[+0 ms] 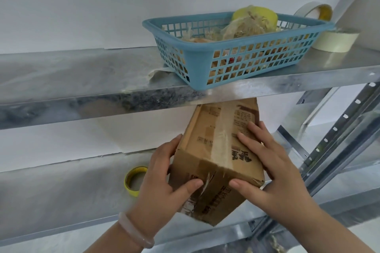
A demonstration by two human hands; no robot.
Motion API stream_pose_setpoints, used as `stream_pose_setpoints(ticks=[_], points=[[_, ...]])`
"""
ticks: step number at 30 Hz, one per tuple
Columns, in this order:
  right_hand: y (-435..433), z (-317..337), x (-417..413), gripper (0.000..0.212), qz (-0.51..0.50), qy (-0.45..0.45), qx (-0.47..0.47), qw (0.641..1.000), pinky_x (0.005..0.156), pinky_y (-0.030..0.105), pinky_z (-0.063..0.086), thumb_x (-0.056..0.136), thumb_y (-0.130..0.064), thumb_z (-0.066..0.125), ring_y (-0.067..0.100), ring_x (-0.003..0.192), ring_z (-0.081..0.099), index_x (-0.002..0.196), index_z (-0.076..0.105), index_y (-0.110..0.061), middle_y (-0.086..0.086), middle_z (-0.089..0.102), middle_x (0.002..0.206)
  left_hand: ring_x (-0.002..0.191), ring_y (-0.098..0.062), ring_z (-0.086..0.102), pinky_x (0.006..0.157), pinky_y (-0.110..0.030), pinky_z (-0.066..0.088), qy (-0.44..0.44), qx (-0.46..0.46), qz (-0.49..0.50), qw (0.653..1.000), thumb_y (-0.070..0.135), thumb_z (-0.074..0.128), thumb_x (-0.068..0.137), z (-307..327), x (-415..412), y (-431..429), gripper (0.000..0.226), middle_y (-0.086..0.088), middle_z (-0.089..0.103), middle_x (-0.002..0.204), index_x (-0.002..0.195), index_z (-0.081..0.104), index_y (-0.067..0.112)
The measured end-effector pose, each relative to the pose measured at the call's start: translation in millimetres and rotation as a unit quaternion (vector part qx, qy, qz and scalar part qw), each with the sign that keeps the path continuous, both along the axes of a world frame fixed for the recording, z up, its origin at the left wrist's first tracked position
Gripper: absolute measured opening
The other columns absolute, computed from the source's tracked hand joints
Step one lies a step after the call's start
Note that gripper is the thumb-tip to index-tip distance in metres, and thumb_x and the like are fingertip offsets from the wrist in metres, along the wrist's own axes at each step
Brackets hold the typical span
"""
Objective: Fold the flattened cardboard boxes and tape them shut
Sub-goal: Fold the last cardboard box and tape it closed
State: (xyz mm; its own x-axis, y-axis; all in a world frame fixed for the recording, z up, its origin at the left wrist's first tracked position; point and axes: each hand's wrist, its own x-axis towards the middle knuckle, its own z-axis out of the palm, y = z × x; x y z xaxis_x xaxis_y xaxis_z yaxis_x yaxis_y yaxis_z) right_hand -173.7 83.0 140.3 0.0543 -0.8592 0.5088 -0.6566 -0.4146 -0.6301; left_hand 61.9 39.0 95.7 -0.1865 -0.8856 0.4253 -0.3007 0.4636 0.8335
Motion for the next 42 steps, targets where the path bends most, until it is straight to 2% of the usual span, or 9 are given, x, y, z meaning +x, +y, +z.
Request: stream_pose_setpoints(ticks=[4, 12, 17, 23, 26, 29, 32, 38, 42], points=[[-12, -7, -3, 0.076, 0.054, 0.01, 0.02, 0.998, 0.118, 0.034, 0.026, 0.071, -0.055, 0.076, 0.013, 0.15, 0.019, 0.136, 0.053, -0.024, -0.005, 0.039, 0.153, 0.124, 0.007, 0.039, 0.093, 0.0, 0.031, -0.076, -0.045, 0.053, 0.995, 0.06, 0.069, 0.072, -10, 3, 7, 0.084, 0.026, 0.037, 0.134, 0.142, 0.023, 0.055], [-32, -19, -6, 0.056, 0.162, 0.106, -0.027, 0.981, 0.116, 0.036, 0.033, 0.083, -0.041, 0.073, 0.024, 0.146, 0.03, 0.133, 0.06, -0.018, 0.002, 0.046, 0.148, 0.133, -0.011, 0.039, 0.098, -0.041, 0.051, -0.033, -0.009, 0.077, 0.996, 0.058, 0.072, 0.073, -47, 11, 19, 0.085, 0.022, 0.03, 0.143, 0.141, 0.02, 0.057], [-37, -30, 0, 0.054, 0.079, 0.174, -0.037, 0.981, 0.102, 0.053, 0.047, 0.08, -0.044, 0.072, 0.024, 0.139, 0.042, 0.129, 0.063, -0.023, 0.0, 0.055, 0.14, 0.131, 0.003, 0.036, 0.101, -0.015, 0.042, -0.053, -0.017, 0.039, 0.998, 0.042, 0.068, 0.083, -49, 13, 4, 0.081, 0.035, 0.026, 0.14, 0.143, 0.016, 0.057], [-25, -27, 5, 0.063, 0.062, 0.242, -0.048, 0.967, 0.107, 0.049, 0.042, 0.083, -0.063, 0.057, 0.018, 0.139, 0.042, 0.135, 0.058, -0.028, -0.004, 0.051, 0.145, 0.126, -0.012, 0.05, 0.099, -0.025, 0.046, -0.031, 0.031, 0.019, 0.999, 0.055, 0.042, 0.096, -73, 57, -7, 0.05, 0.019, 0.049, 0.136, 0.144, 0.034, 0.043], [-21, -22, 10, 0.065, 0.059, 0.246, -0.024, 0.967, 0.11, 0.053, 0.039, 0.083, -0.064, 0.054, 0.018, 0.139, 0.042, 0.136, 0.057, -0.027, -0.005, 0.05, 0.145, 0.127, -0.016, 0.048, 0.107, -0.033, 0.039, -0.188, 0.118, 0.14, 0.965, 0.037, 0.049, 0.097, -99, 83, -32, 0.036, 0.006, 0.052, 0.137, 0.133, 0.048, 0.035], [-16, -18, 15, 0.067, 0.056, 0.254, -0.012, 0.965, 0.111, 0.057, 0.035, 0.083, -0.064, 0.054, 0.018, 0.14, 0.04, 0.138, 0.054, -0.027, -0.005, 0.049, 0.146, 0.137, -0.018, 0.035, 0.114, -0.032, 0.027, -0.421, 0.184, 0.139, 0.877, 0.038, 0.053, 0.094, -125, 101, -51, 0.044, 0.007, 0.047, 0.144, 0.138, 0.048, 0.033], [-11, -12, 23, 0.066, 0.046, 0.242, -0.011, 0.969, 0.111, 0.059, 0.035, 0.086, -0.063, 0.051, 0.019, 0.141, 0.039, 0.14, 0.053, -0.025, -0.004, 0.049, 0.146, 0.136, -0.014, 0.036, 0.113, -0.031, 0.022, -0.488, 0.154, 0.121, 0.851, 0.039, 0.055, 0.091, -136, 111, -53, 0.03, 0.017, 0.056, 0.131, 0.12, 0.06, 0.041], [-14, 10, 56, 0.058, -0.002, 0.203, -0.026, 0.979, 0.115, 0.043, 0.032, 0.091, -0.052, 0.045, 0.013, 0.139, 0.037, 0.136, 0.057, -0.017, -0.005, 0.052, 0.141, 0.095, -0.024, 0.063, 0.094, -0.042, 0.047, -0.326, 0.056, 0.144, 0.933, 0.022, 0.064, 0.09, -87, 111, -35, 0.013, 0.005, 0.069, 0.102, 0.101, 0.071, 0.024], [-22, 29, 101, 0.052, -0.02, 0.24, -0.033, 0.97, 0.112, 0.031, 0.029, 0.094, -0.049, 0.039, 0.013, 0.13, 0.045, 0.131, 0.062, -0.02, -0.006, 0.062, 0.13, 0.082, -0.016, 0.061, 0.081, -0.035, 0.05, -0.221, -0.044, 0.135, 0.965, 0.027, 0.061, 0.086, -18, 104, -19, 0.015, 0.018, 0.057, 0.088, 0.096, 0.07, 0.021]])
